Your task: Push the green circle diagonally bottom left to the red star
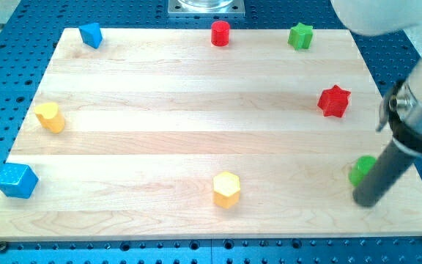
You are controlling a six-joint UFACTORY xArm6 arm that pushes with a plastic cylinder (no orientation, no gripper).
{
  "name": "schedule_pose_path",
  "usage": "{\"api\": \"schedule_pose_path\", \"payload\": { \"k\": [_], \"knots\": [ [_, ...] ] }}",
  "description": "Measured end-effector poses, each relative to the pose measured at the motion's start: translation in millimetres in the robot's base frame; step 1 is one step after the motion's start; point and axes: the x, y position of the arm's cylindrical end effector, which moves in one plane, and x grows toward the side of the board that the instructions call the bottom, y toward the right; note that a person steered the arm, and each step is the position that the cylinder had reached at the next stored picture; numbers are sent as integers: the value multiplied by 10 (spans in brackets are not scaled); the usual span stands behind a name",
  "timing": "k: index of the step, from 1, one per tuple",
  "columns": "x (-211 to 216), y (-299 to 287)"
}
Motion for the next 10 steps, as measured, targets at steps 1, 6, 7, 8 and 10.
{"api": "schedule_pose_path", "payload": {
  "k": [1,6,7,8,10],
  "knots": [
    [-51,36],
    [-214,599],
    [-213,-5],
    [-279,-97],
    [-545,-386]
  ]
}}
